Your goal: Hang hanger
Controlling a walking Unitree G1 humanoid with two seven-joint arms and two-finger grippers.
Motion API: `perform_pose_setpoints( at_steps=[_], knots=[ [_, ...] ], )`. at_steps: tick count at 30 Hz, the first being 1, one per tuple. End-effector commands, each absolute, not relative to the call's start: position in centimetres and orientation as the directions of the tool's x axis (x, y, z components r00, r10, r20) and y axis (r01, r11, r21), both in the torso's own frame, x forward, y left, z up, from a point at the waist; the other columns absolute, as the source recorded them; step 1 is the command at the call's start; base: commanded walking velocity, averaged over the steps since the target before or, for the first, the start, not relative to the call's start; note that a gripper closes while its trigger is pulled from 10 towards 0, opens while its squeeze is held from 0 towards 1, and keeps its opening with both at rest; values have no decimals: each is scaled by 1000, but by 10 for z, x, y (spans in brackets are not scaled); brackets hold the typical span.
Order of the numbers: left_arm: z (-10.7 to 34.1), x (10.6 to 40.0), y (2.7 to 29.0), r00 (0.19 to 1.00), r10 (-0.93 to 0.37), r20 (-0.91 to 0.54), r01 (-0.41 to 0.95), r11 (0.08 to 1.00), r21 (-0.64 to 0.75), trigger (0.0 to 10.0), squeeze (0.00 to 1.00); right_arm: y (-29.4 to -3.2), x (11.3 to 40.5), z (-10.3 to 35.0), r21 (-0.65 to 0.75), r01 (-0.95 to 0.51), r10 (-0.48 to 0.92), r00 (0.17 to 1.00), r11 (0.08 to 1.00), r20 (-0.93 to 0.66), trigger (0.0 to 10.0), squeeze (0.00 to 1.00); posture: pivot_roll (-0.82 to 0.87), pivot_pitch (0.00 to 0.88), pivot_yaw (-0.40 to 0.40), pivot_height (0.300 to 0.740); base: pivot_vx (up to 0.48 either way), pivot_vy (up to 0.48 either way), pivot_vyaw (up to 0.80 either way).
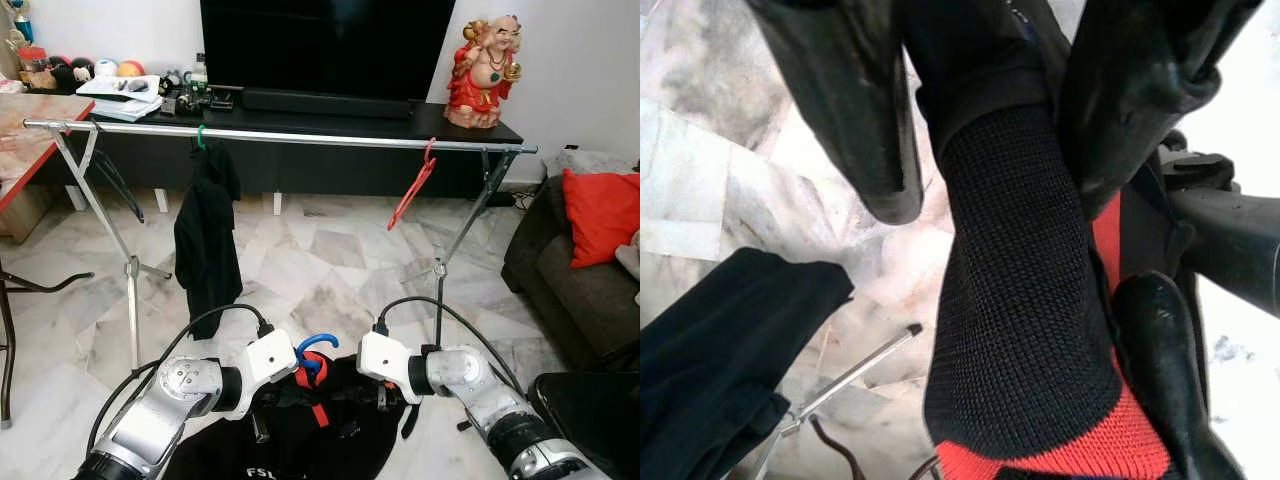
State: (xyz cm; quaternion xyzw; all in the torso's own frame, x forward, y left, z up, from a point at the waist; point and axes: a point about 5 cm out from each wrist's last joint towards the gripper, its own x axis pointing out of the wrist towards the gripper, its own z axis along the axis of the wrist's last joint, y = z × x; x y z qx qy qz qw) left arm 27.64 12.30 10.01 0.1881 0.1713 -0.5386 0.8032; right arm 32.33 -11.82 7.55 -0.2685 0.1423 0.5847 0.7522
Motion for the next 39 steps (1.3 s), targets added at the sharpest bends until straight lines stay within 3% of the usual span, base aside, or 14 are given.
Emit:
perform_pose_setpoints(
  at_steps=[1,28,29,30,31,32,39],
  knots=[
    [95,273,120,336,-808,-484,939,329,101,0,0,-120,332,90,-270,-940,816,318,207,-482,10000,1000,120,11,-102,740,0,0,0],
    [95,273,120,337,-807,-485,938,332,100,0,0,-120,332,90,-268,-943,816,311,199,-487,10000,1000,120,7,-103,740,0,0,0],
    [88,282,131,458,-735,-500,886,424,189,0,0,-134,319,78,-197,-978,780,173,65,-601,10000,1000,111,11,-98,740,0,0,0],
    [79,292,146,599,-623,-504,799,512,316,0,0,-153,300,64,-62,-994,697,-17,-89,-717,10000,1000,110,16,-97,740,0,0,0],
    [79,292,146,599,-623,-504,799,512,316,0,0,-153,300,64,-62,-994,697,-17,-89,-717,10000,1000,110,16,-97,740,0,0,0],
    [76,294,150,633,-587,-505,772,527,355,0,0,-158,294,61,-18,-993,671,-68,-121,-739,10000,1000,110,16,-97,740,0,0,0],
    [75,295,153,660,-569,-491,749,546,375,0,0,-161,294,60,-24,-991,653,-70,-133,-754,10000,1000,110,18,-98,740,0,0,0]
  ],
)
